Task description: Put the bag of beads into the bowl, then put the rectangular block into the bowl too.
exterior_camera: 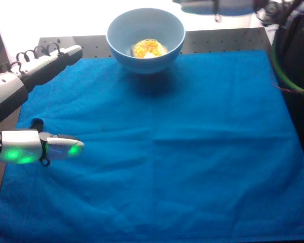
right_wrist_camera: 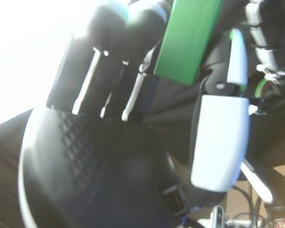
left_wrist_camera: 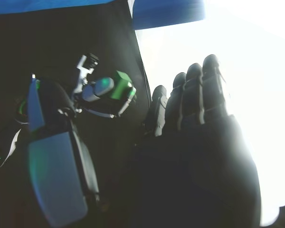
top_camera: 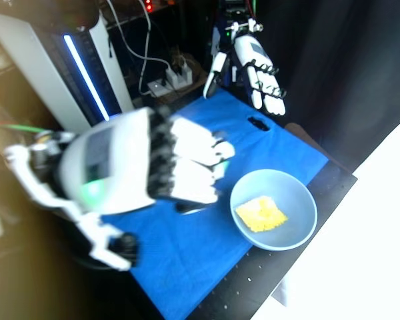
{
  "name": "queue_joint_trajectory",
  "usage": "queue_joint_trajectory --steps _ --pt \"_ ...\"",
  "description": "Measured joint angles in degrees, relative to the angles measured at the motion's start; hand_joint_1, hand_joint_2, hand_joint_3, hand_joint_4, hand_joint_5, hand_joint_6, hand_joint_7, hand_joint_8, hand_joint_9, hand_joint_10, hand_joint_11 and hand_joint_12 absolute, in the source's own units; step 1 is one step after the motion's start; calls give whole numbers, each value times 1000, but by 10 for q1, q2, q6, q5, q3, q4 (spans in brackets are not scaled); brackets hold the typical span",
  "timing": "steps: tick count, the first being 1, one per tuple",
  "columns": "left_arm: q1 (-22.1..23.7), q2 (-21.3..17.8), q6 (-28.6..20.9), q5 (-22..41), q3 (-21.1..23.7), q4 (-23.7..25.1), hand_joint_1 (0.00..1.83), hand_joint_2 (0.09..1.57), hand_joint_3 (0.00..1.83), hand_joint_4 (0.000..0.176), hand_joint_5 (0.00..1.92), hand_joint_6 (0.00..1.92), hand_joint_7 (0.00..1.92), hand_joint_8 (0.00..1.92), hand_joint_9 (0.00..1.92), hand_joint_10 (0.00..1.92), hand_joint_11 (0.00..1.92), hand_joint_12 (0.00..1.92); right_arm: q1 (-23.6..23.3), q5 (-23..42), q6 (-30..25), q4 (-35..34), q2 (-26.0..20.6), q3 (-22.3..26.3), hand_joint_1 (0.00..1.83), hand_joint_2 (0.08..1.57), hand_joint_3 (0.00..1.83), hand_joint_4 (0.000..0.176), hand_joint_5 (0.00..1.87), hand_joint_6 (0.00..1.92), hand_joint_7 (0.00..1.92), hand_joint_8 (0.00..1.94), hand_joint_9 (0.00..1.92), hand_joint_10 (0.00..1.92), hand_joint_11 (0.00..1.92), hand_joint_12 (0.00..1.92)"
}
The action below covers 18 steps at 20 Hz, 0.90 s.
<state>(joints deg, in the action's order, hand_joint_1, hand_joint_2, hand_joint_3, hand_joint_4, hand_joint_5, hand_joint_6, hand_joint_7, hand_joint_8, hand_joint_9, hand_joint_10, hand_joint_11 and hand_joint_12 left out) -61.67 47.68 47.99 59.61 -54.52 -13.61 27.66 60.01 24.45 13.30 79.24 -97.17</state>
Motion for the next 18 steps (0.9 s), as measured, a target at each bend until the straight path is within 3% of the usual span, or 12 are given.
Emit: queue_joint_trajectory --steps 1,2,3,4,7,8,9,10,11,12,15,18 --pt "0 1 -7 -4 -5 6 806 912 0 122 0 0 0 0 0 0 0 0 -11 -19 0 -5 39 -36 1199 1011 0 0 1222 561 1223 923 1268 1337 1224 1649" --pt "0 1 -7 -4 -6 6 792 908 0 101 0 0 0 0 0 0 0 0 -11 -22 0 -5 43 -40 1279 1015 0 0 1148 562 1287 711 1301 1100 1246 1473" --pt "5 1 -9 -3 -7 6 798 906 0 96 0 0 0 0 0 0 0 0 -21 -44 0 -6 72 -71 1291 1006 0 0 1137 621 1354 518 1323 951 1230 1375" --pt "8 2 -10 -1 -10 8 804 906 0 94 0 0 0 0 0 0 0 0 -29 -63 0 -5 92 -94 1216 1015 2 0 1188 622 1394 353 1354 862 1230 1324" --pt "26 9 -12 -4 -23 24 798 899 0 95 0 0 0 0 0 0 0 0 -38 -101 0 -4 129 -144 1211 989 0 0 1299 431 1515 213 1408 815 1185 1349" --pt "32 13 -15 -3 -26 26 790 894 0 101 0 0 0 0 0 0 0 0 -39 -116 0 -3 141 -164 1112 918 0 0 880 121 1146 42 1021 486 728 1207" --pt "37 16 -17 -5 -31 30 780 899 0 101 0 0 0 0 0 0 0 0 -39 -133 -1 -2 149 -183 991 860 0 62 506 23 737 8 758 227 450 1019" --pt "39 19 -18 -4 -33 33 785 901 0 106 0 0 0 0 0 0 0 0 -39 -161 0 -2 154 -199 842 786 0 153 101 4 312 1 396 45 187 921" --pt "41 21 -18 -7 -33 35 783 904 0 106 0 0 0 0 0 0 0 0 -38 -180 1 -6 154 -206 779 740 0 171 19 0 140 0 238 8 37 838" --pt "41 21 -18 -7 -33 35 783 906 0 109 0 0 0 0 0 0 0 0 -38 -188 1 -7 154 -209 681 713 0 175 3 0 27 0 54 1 7 623" --pt "42 22 -22 -5 -33 36 782 904 0 114 0 0 0 0 0 0 0 0 -39 -188 1 -6 154 -208 597 710 0 176 0 0 0 0 0 0 0 235" --pt "42 22 -22 -6 -33 34 765 900 0 116 0 0 0 0 0 0 0 0 -39 -187 0 -3 155 -191 568 702 0 176 0 0 0 0 0 0 0 324"
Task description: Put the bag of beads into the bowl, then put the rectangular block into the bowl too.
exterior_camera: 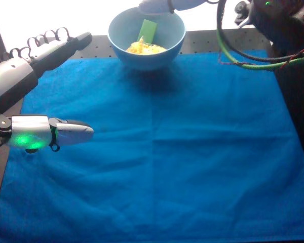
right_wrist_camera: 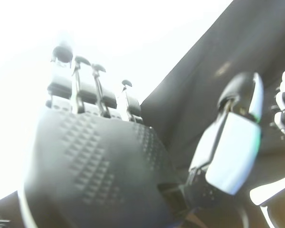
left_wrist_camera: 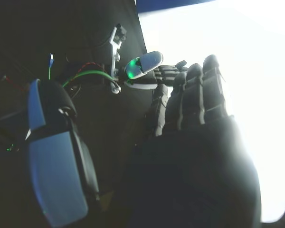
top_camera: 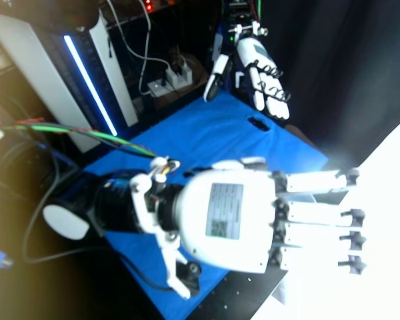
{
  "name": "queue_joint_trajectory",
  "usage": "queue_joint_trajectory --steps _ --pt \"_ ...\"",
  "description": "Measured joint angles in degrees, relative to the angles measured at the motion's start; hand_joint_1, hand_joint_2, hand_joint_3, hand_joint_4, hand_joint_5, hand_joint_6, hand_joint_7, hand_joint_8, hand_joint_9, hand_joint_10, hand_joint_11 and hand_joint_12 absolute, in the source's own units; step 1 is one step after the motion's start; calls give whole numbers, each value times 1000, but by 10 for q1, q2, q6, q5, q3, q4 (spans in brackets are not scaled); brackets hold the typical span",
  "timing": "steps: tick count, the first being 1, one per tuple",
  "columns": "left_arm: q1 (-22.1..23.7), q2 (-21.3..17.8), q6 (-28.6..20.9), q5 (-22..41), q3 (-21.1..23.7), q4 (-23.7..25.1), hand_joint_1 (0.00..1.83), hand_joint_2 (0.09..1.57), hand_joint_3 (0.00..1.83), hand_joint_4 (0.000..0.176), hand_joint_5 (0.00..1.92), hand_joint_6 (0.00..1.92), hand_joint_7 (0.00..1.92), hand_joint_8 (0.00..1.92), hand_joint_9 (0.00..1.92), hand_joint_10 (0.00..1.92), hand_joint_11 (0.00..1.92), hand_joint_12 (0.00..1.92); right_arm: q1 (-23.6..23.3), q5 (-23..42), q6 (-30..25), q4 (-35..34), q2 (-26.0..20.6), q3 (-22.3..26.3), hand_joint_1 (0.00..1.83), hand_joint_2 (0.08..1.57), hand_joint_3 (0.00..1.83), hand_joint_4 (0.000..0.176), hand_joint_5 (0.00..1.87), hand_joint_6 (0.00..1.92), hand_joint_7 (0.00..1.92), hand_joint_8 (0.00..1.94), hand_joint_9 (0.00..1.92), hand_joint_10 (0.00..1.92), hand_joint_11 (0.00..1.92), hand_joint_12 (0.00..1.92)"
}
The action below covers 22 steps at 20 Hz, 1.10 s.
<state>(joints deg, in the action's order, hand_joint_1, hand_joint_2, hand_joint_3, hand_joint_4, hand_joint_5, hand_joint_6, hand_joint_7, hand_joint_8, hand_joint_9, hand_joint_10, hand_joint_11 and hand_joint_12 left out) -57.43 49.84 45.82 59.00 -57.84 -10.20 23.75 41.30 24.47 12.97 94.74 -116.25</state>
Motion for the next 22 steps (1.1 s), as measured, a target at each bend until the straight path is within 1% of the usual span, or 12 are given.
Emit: queue_joint_trajectory --steps 3,5,6,8,10,12,13,15,16,17,19,22 --pt "0 0 0 1 1 -2 782 912 1 106 0 0 0 0 0 0 0 0 0 28 0 19 -19 34 623 742 8 176 0 0 0 0 0 0 0 20" --pt "0 0 0 3 2 -4 789 904 0 110 4 1 0 0 0 0 0 0 5 68 0 13 -63 76 620 744 7 176 0 0 0 0 0 0 48 25" --pt "0 -2 0 5 9 -11 772 904 0 130 1 0 0 0 0 0 0 0 16 104 0 -5 -97 107 651 749 7 176 0 0 0 0 0 0 9 4" --pt "-3 -9 0 20 17 -14 715 889 0 150 0 0 0 0 0 0 0 0 50 162 1 -31 -152 160 626 744 5 176 0 0 0 0 0 0 6 2" --pt "-11 -22 0 51 30 -13 649 879 0 143 0 0 0 0 0 0 0 0 89 211 -1 -50 -203 219 771 782 1 176 0 0 0 0 0 0 0 0" --pt "-21 -33 -1 77 40 -8 630 851 0 150 0 0 0 0 0 0 0 0 122 243 2 -89 -245 278 752 783 1 176 0 0 0 0 0 0 0 0" --pt "-33 -44 -2 101 48 -5 645 842 0 136 0 0 0 0 0 0 0 0 165 291 1 -113 -280 320 716 778 0 176 0 0 0 0 0 0 0 0" --pt "-48 -61 -1 133 61 -17 688 828 0 172 0 0 0 0 0 0 0 0 242 346 2 -155 -318 374 669 881 12 176 0 0 0 0 0 0 0 0" --pt "-55 -65 0 159 68 -28 567 904 11 161 0 0 0 0 0 0 15 7 288 372 2 -189 -330 401 686 914 16 176 0 0 0 0 0 0 0 0" --pt "-66 -68 0 191 76 -32 502 952 9 173 0 0 0 0 0 0 12 7 336 405 2 -220 -341 428 749 932 18 176 0 0 0 0 0 0 0 0" --pt "-89 -68 -1 229 94 -26 351 1005 20 176 0 0 0 0 0 0 9 7 427 462 2 -275 -356 468 760 904 0 176 0 0 0 0 0 0 0 0" --pt "-120 -68 -2 272 111 -23 333 1055 9 176 0 0 0 0 0 0 0 0 497 519 2 -355 -360 516 688 895 3 176 0 0 0 0 0 0 0 0"
